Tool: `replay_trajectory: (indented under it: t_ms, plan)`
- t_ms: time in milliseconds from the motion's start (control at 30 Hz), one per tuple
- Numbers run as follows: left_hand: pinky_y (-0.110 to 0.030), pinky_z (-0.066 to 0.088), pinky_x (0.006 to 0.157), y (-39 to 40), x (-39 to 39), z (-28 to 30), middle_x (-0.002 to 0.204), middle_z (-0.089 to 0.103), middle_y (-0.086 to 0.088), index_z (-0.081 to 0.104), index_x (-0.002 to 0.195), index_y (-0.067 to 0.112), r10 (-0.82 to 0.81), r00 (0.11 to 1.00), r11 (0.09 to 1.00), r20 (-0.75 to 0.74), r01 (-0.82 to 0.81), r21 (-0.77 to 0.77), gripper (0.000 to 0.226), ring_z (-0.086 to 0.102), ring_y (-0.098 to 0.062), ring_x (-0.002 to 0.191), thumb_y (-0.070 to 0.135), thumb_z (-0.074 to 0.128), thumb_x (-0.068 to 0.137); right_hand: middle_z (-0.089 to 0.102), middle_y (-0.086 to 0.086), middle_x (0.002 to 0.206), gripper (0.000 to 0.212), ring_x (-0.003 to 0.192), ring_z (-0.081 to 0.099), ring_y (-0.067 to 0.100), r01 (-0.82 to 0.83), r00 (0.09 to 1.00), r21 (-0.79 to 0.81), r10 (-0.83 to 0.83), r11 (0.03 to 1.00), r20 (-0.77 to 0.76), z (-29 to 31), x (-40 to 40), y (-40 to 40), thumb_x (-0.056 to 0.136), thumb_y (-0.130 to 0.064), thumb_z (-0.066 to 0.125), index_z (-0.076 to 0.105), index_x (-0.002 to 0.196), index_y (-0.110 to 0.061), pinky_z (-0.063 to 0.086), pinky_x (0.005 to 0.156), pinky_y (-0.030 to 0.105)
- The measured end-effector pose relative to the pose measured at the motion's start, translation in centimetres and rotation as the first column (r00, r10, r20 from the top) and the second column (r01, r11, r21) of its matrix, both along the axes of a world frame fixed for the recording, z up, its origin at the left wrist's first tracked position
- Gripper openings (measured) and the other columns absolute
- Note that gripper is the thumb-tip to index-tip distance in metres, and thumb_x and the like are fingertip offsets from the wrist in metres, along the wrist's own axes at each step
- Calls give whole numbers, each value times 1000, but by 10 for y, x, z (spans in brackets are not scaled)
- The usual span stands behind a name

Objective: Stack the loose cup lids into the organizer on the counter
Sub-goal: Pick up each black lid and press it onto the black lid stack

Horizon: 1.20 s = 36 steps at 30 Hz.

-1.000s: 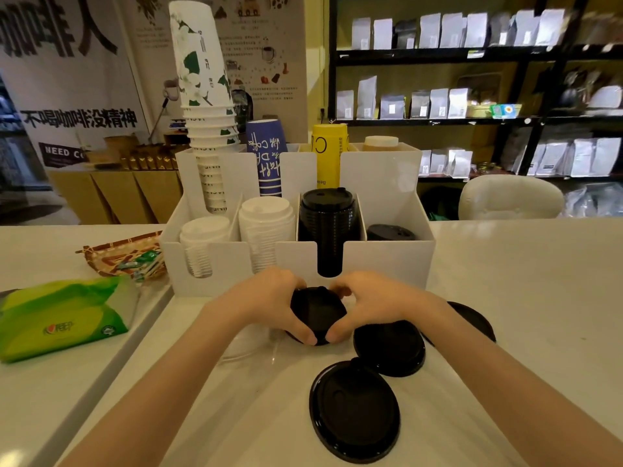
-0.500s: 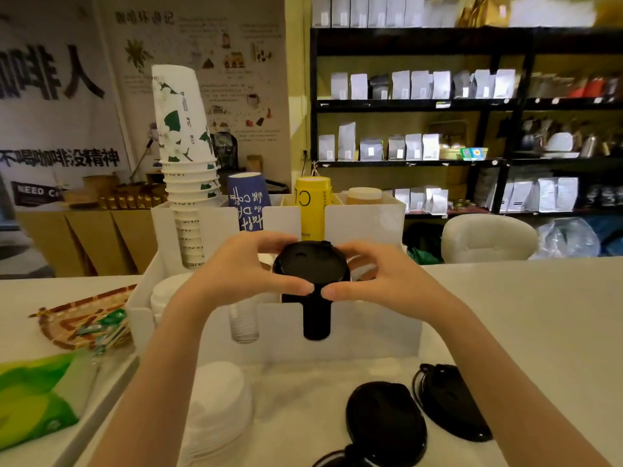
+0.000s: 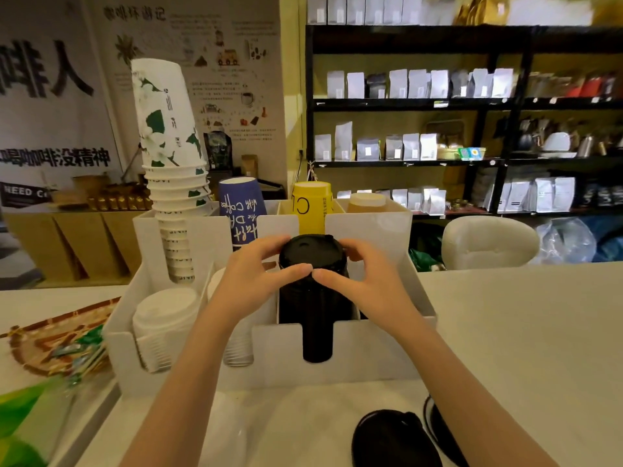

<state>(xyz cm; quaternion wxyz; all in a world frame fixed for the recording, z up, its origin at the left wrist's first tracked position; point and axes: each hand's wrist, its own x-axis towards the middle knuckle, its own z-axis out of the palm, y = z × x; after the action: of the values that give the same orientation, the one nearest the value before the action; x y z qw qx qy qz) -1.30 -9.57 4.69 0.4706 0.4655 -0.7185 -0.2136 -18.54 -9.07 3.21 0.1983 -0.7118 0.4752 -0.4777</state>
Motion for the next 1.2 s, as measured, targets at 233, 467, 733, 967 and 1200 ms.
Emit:
replay_trajectory:
  t_ms: [233,467,733,967,1200]
  plan:
    - [-28,42,89,-3,-3,-4,107,56,7,52,121,18,14,993,1000,114,-12,-16,43,49,-8,106,28,60,79,56,-4,122,60,112,48,12,66,993,7,-65,998,-103,-9,2,-8,73,-54,61,46,124,-26,43,97,35]
    - [-15,40,77,-6,-2,-5,120,61,-1,56,118,19,79,979,995,186,-67,-69,42,50,-7,106,32,61,79,59,-4,121,68,114,50,17,179,947,-58,-188,982,-261,-10,1,-8,70,-70,49,48,123,-28,41,98,48]
    - [-26,43,85,-2,1,0,121,61,0,57,117,20,57,965,997,255,-42,-61,43,50,-7,106,32,63,77,60,-1,120,69,113,51,19,193,937,-47,-198,980,-289,-8,2,-3,69,-66,56,49,123,-23,41,98,47]
    - [-18,38,71,-1,-4,-3,115,65,-3,58,116,19,168,927,985,335,-142,-100,46,49,-6,94,40,63,75,53,1,132,65,122,46,20,69,982,56,-58,996,-182,-6,-2,-2,75,-50,60,42,130,-21,39,102,45]
    - [-19,34,72,3,-8,0,119,64,-4,56,119,18,184,905,983,384,-165,-83,47,51,-9,97,39,61,77,57,0,126,62,117,49,18,85,964,53,-68,995,-259,-6,-5,-2,75,-56,56,46,126,-21,41,100,42]
